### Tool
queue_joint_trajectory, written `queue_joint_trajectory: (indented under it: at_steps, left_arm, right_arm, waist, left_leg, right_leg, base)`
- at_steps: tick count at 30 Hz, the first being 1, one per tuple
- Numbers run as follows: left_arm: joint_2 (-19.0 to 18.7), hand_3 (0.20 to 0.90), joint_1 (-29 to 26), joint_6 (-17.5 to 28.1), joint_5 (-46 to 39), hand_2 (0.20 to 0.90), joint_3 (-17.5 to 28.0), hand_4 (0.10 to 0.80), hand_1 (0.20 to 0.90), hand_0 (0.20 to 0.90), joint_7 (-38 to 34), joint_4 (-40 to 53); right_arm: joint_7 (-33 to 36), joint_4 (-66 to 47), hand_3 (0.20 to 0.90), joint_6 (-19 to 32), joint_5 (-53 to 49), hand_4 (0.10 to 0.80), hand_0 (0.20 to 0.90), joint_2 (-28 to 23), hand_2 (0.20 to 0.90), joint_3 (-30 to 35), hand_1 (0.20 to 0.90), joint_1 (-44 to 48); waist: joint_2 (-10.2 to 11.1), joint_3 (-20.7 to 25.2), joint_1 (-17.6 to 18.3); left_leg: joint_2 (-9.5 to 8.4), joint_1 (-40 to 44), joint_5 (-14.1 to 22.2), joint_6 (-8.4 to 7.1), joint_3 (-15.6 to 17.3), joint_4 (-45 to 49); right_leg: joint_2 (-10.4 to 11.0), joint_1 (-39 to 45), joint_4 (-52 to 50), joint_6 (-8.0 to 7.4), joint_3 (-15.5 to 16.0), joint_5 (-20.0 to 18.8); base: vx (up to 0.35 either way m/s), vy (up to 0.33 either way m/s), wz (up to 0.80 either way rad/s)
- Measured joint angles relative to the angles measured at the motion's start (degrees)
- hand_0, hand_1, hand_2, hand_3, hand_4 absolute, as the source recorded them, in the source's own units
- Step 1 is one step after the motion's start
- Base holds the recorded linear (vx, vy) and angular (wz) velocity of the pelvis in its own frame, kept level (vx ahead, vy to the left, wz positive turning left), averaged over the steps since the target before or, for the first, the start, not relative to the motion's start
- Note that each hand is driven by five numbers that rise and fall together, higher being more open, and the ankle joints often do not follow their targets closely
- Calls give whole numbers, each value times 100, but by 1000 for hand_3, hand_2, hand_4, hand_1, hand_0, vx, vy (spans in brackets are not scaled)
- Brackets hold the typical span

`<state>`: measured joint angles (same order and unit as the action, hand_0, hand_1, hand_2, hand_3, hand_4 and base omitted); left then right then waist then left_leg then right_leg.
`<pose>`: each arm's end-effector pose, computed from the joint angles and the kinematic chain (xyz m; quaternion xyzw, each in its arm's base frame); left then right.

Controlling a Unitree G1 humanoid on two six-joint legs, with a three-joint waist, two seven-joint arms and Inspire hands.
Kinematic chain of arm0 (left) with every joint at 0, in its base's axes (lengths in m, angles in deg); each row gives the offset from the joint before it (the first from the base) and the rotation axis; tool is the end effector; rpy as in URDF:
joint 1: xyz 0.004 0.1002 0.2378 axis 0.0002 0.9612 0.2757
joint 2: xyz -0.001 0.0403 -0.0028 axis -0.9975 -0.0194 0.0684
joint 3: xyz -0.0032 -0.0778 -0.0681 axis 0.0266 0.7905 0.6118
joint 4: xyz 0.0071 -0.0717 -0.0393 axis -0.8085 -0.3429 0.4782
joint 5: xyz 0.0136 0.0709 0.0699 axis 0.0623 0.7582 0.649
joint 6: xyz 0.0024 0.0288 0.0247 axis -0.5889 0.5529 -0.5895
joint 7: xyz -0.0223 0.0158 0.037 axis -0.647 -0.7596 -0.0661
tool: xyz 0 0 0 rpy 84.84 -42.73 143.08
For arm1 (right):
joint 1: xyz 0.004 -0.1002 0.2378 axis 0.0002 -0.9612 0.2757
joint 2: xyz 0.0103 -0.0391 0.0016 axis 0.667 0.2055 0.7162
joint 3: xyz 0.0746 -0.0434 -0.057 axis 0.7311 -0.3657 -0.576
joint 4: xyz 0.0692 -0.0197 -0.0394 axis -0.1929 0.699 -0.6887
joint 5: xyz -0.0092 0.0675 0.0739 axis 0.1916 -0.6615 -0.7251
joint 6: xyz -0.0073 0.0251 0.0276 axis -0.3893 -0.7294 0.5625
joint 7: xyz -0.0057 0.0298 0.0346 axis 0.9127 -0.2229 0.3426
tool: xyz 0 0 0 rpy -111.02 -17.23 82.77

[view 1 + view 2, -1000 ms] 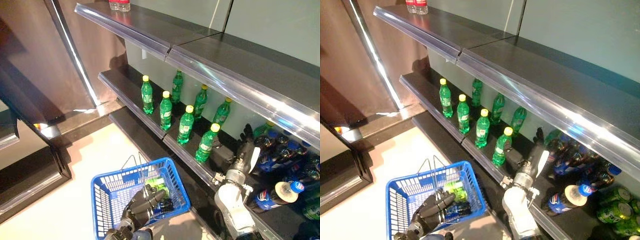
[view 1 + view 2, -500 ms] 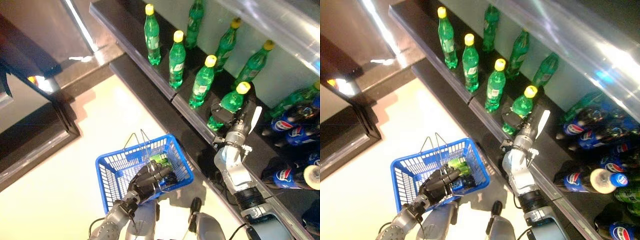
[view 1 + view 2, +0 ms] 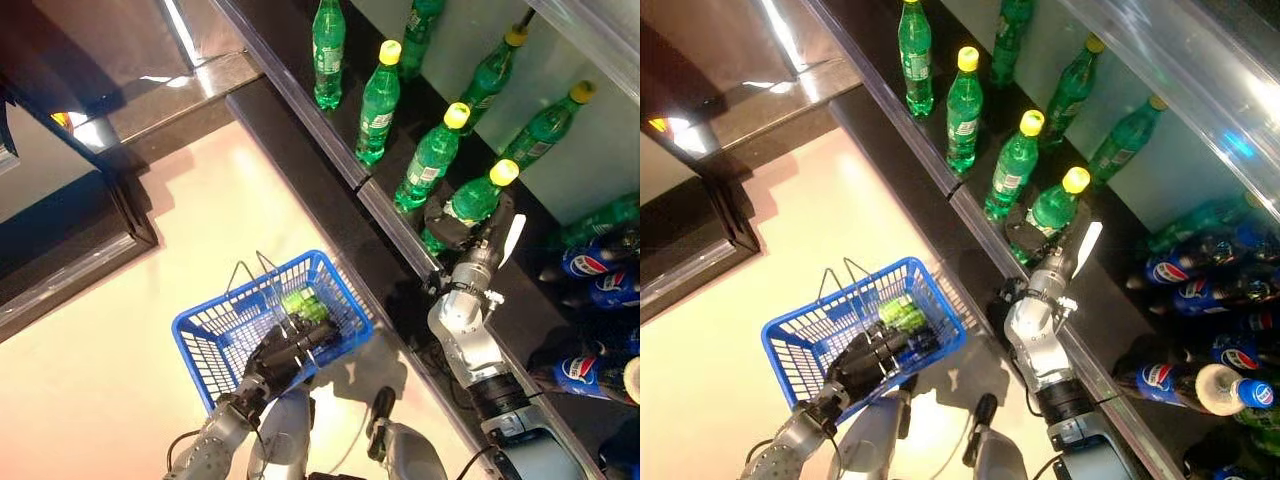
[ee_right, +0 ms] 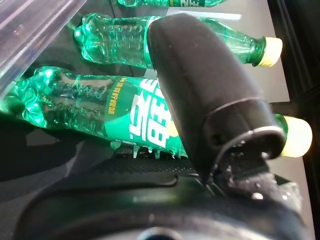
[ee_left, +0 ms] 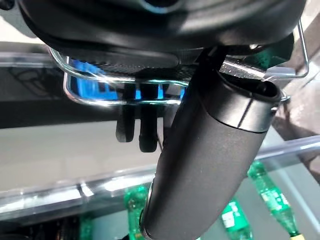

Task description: Pick up the drink and place into the basket.

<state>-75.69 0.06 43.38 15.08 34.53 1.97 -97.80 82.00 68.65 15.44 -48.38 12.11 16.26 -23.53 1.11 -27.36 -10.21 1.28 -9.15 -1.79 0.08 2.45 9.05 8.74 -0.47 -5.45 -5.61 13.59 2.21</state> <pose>0.1654 0.1735 -0.0138 -0.4303 0.1774 -0.1274 0.8759 0.2783 -0.1436 0.0980 0.0249 -0.1493 -0.2779 0.9486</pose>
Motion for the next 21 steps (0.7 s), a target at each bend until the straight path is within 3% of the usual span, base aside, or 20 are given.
queue_joint_trajectory:
  at_steps: [1,2,4,21]
  left_arm:
    - [-2,200,-21,0,0,300,0,100,300,300,0,0]
    - [0,200,-30,0,0,300,1,100,300,300,0,0]
    - [8,200,-42,-3,0,300,0,100,300,300,1,1]
    - [-12,200,-21,-101,4,300,10,100,300,300,1,0]
  right_arm:
    - [67,98,900,0,1,800,900,16,900,4,900,33]
    - [91,181,785,0,-1,685,801,22,801,11,801,79]
    - [126,261,219,-4,-7,119,316,35,316,14,316,120]
    - [479,592,200,-74,-45,100,300,164,300,302,300,171]
  waist:
    - [8,-1,-25]
    - [8,-1,-44]
    - [10,-2,-56]
    - [17,-6,-85]
  left_leg:
    - [1,4,-1,-2,-7,3]
    - [2,3,-2,-3,-7,2]
    - [2,-1,-2,-3,-7,1]
    - [2,58,-1,-4,-32,-4]
  right_leg:
    - [-7,21,32,3,8,-18]
    - [-14,37,77,2,7,-44]
    - [-16,42,95,0,6,-58]
    - [-36,156,177,1,30,-81]
  base:
    - [17,-19,4]
    - [0,0,0]
    - [0,0,0]
    - [22,2,0]
